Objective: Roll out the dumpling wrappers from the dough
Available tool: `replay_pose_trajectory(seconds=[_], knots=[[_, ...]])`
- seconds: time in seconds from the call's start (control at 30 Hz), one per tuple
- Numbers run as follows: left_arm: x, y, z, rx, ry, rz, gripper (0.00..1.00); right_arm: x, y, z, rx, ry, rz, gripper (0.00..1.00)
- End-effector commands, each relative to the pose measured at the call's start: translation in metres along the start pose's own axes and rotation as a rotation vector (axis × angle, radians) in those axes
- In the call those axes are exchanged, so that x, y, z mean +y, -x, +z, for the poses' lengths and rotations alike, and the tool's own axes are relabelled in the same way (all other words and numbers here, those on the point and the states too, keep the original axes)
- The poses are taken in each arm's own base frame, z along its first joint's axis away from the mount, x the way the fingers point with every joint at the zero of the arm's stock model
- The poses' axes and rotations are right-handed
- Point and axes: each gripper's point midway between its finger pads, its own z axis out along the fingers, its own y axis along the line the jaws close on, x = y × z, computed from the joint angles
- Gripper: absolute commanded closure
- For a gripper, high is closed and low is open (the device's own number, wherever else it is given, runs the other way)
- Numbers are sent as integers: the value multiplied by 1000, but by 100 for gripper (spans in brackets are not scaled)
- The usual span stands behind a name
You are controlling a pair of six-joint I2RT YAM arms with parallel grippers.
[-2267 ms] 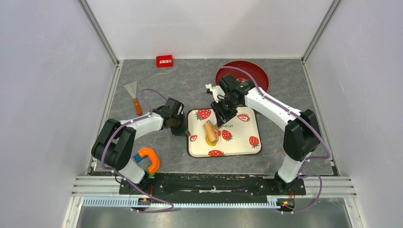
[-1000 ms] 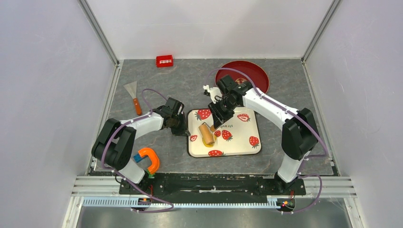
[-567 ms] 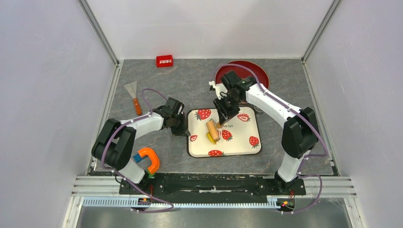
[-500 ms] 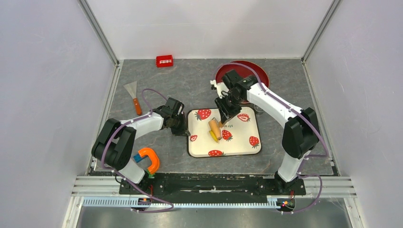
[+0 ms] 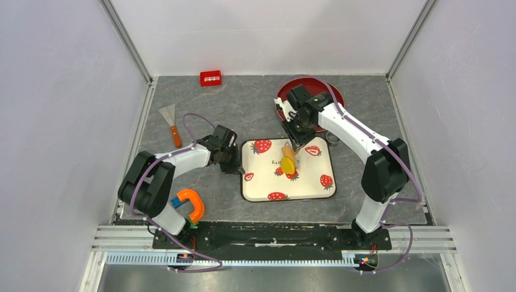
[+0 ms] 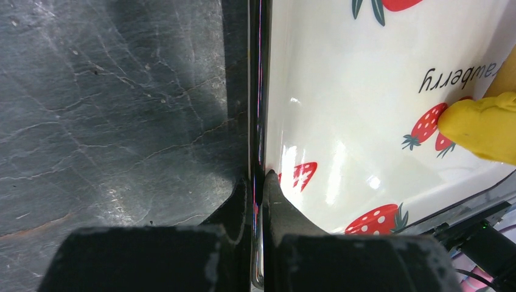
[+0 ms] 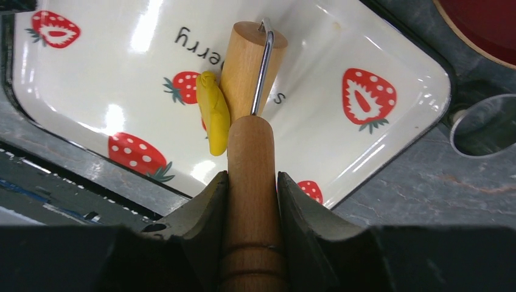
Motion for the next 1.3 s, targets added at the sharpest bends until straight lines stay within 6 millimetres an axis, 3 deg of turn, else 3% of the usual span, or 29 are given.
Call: replay_pose_trajectory(seconds=[0.0, 0.17, 0.4, 0.5, 0.67, 0.97, 1.27], knots=[[49, -38, 14, 109, 200, 6, 98, -19, 14, -28, -81, -126, -20, 100], [48, -38, 14, 110, 200, 9, 98, -30, 20, -35, -100, -198, -14, 100], [48, -38, 14, 110, 199, 13, 98, -48, -9, -17, 24, -341, -46, 100], [47, -38, 15, 112, 199, 12, 98, -67, -14, -24, 40, -464, -38, 100], [48, -39, 15, 115, 199, 12, 98, -76, -2, -42, -21, -502, -16, 100], [47, -39, 16, 120, 198, 18, 98, -26, 3, -35, -86, -202, -48, 100], [46, -38, 18, 123, 196, 24, 98, -10, -13, -32, -56, -117, -31, 100]])
